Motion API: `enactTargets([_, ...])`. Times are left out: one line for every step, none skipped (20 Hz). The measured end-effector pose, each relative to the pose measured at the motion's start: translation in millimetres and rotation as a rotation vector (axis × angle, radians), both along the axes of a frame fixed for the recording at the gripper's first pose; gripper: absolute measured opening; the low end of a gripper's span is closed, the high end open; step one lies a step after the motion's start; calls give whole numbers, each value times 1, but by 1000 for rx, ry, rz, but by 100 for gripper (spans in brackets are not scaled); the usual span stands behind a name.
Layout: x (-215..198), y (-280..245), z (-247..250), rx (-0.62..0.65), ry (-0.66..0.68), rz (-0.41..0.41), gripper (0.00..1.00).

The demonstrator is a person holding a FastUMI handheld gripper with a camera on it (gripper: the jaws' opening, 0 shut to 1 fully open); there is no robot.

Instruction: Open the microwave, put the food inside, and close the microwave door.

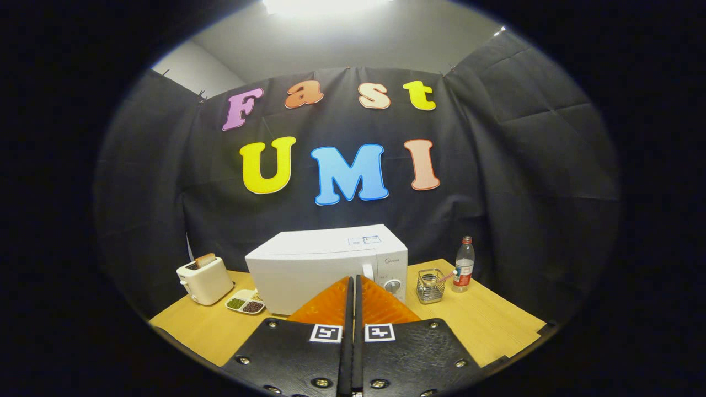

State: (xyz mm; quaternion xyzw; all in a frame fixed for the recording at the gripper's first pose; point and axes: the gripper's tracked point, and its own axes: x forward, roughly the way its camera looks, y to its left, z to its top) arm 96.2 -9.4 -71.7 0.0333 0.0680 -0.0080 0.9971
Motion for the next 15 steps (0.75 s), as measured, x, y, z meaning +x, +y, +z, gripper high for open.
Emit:
enactTargets([-9,2,-1,-5,0,3,5])
enactTargets([-16,4,0,-5,-3,11,7])
enactTargets([-24,7,0,-3,-5,22,27])
enactTargets([-30,8,0,-3,-7,26,47])
enactTargets([-34,7,1,-3,-10,25,67])
enactTargets([-39,6,0,-6,-15,15,80])
enactTargets([-44,3,3,-9,-22,7,99])
enactTargets([-46,2,5,-10,-30,4,99])
enactTargets([-49,2,8,-13,-35,-2,99])
enactTargets([-52,2,10,-16,-38,-4,99])
enactTargets([-54,3,12,-17,-42,-2,99])
enactTargets([-55,4,14,-19,-49,-1,99])
enactTargets([-56,4,17,-23,-58,-2,99])
enactTargets([-56,5,19,-27,-64,1,99])
enactTargets([-58,8,20,-30,-68,7,99])
